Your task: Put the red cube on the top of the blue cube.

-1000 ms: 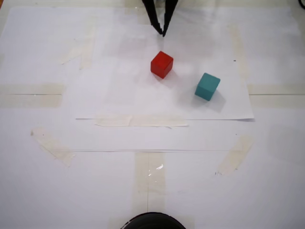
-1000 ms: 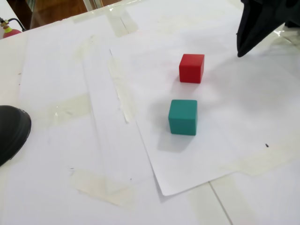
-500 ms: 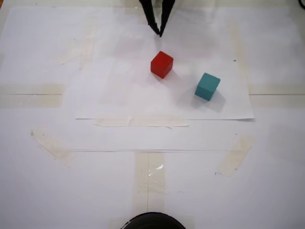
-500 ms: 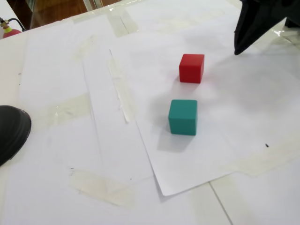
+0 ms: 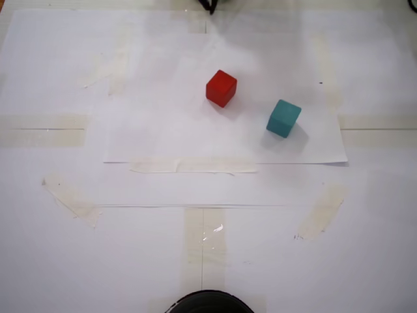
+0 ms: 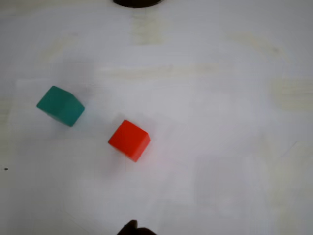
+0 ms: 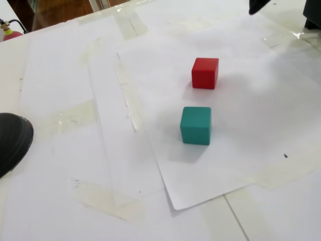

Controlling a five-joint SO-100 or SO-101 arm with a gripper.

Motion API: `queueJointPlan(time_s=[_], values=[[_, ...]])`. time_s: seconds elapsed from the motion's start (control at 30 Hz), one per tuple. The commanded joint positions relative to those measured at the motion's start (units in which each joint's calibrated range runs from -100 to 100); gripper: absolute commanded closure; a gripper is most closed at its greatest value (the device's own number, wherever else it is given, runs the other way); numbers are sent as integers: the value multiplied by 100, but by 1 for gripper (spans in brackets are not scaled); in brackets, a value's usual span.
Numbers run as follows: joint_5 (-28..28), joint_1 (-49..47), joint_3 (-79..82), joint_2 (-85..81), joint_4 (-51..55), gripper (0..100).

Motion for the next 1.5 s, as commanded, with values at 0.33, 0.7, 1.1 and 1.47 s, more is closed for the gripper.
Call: queueJointPlan(time_s=[0.33, 0.7, 1.1, 1.47], values=[[469, -395, -3229, 3129, 352, 100], [962, -577, -3901, 4022, 344, 100], [1939, -804, -4818, 5215, 287, 100], [2877, -675, -5354, 6133, 197, 99]])
